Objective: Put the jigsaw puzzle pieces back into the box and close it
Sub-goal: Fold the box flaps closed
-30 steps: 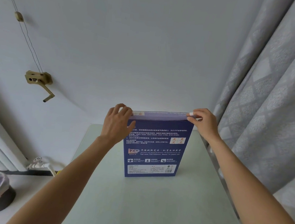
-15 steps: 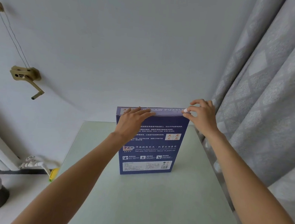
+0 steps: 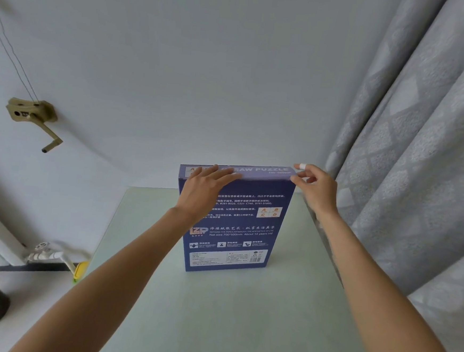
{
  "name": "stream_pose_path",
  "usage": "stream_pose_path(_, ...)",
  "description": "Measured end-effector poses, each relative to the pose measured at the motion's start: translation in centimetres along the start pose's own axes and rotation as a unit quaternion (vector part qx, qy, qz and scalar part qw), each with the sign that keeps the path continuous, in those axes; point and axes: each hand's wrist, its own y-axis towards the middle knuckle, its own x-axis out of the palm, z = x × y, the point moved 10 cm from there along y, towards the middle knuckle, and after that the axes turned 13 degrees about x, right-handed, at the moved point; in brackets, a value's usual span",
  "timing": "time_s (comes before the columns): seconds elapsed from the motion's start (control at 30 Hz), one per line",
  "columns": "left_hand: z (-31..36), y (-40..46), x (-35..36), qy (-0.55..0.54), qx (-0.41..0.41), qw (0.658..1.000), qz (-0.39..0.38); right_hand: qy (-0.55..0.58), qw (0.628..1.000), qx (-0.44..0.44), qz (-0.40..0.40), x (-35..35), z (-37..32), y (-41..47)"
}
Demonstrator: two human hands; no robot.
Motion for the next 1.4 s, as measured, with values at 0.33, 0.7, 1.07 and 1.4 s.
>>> stream_pose_path(0.33,-0.1,0.5,-0.2,-0.001,-0.002,1.0,0.0,-0.18,0.982,0.006,-0.062,0.3,-1.8,2.7)
stream_pose_path(0.7,0.4,0.8,-0.5,-0.018,0.003,0.999,-0.03,-0.303,0.894,-0.328,0.016,0.7,-5.4,-1.0)
stream_pose_path(1.07,0.8,0.0,-1.2,-0.02,0.023,0.999,0.035,-0.216,0.944,-0.247,-0.031,1.4,-6.2,-2.3)
stream_pose_path(1.4,0.6,-0.9,-1.6,-0.047,0.027,0.996,0.067,-0.322,0.908,-0.26,-0.062,5.8,-2.7,-3.8)
